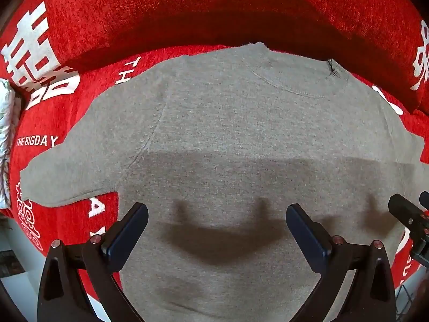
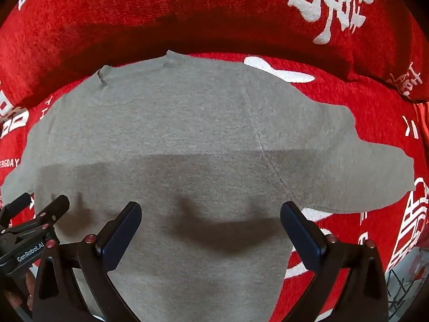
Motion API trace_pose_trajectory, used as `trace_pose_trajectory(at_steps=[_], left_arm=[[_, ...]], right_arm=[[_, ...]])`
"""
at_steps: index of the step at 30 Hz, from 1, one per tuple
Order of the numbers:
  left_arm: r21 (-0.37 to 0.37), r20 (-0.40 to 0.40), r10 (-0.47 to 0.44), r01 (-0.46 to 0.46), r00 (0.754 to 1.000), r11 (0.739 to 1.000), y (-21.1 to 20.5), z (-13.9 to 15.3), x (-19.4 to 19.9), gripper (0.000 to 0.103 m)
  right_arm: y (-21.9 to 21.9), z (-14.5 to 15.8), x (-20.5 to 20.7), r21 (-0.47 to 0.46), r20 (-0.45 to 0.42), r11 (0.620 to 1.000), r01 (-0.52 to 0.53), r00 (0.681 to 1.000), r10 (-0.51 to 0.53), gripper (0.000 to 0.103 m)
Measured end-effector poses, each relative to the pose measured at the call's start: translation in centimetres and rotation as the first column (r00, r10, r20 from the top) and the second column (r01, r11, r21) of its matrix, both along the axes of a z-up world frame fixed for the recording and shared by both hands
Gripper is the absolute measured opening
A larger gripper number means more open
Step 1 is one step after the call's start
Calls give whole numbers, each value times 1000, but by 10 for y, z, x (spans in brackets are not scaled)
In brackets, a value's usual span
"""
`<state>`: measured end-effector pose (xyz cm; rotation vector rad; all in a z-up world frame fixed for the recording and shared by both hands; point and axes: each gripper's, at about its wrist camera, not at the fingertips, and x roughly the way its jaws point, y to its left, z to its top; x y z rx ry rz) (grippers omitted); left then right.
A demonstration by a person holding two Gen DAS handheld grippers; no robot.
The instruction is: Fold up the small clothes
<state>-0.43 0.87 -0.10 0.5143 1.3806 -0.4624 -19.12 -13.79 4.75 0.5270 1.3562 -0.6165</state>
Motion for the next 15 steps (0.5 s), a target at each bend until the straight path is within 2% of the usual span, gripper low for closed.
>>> trace_pose_trajectory(at_steps=[11, 12, 15], left_arm=[[-3, 8, 3, -3, 1000, 1000, 1, 2, 1, 103], [-3, 9, 4, -4, 1000, 1000, 1, 2, 1, 103], [-4, 9, 4, -4, 1000, 1000, 2, 3, 1, 103]], right_arm=[[-3, 2, -8, -31, -18, 1000, -6, 1000, 6, 103], [-3, 0, -5, 8, 5, 1000, -4, 1000, 4, 103], [-1, 1, -5, 10, 5, 1000, -4, 1000, 4, 103]])
